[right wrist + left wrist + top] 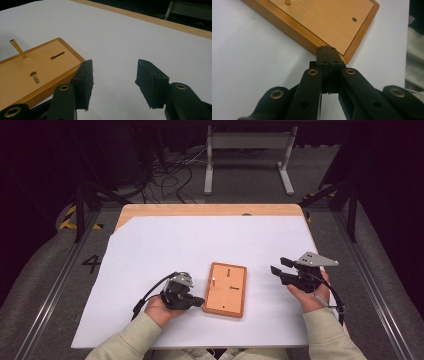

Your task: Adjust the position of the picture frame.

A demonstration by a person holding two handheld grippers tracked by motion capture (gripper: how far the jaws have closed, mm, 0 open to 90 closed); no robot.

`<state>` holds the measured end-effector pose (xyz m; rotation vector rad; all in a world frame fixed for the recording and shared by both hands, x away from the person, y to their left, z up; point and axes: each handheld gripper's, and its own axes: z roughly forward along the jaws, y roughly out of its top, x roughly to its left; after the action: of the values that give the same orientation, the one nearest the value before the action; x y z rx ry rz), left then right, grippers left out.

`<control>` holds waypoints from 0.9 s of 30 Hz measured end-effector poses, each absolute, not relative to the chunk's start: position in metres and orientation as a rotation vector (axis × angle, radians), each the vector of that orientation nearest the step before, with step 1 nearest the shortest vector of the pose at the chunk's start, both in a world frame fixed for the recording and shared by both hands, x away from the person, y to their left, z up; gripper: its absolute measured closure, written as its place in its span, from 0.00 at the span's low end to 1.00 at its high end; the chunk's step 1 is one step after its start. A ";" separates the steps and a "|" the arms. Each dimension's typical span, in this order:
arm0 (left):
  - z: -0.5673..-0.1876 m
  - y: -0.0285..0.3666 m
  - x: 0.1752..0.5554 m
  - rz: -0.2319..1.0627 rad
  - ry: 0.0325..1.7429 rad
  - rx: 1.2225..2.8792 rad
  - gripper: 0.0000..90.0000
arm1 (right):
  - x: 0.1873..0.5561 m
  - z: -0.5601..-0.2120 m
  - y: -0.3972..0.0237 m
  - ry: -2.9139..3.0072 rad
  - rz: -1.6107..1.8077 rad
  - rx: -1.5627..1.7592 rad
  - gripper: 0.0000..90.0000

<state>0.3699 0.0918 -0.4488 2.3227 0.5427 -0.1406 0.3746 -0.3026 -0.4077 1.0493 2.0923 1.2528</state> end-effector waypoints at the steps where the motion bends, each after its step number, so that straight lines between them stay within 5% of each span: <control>1: -0.449 0.089 0.369 -0.153 0.531 2.319 1.00 | 0.375 -0.408 -0.303 2.092 1.253 1.050 0.53; 16: -0.455 0.050 0.359 -0.191 0.471 2.276 1.00 | 0.376 -0.407 -0.299 2.135 1.258 1.058 0.61; 27: -0.442 0.061 0.359 -0.105 0.477 2.230 0.93 | 0.390 -0.398 -0.285 2.200 1.194 1.103 0.92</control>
<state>0.3592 0.0615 -0.4424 2.2303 0.4766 -0.1049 0.3896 -0.2855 -0.3976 1.1035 2.2002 1.1944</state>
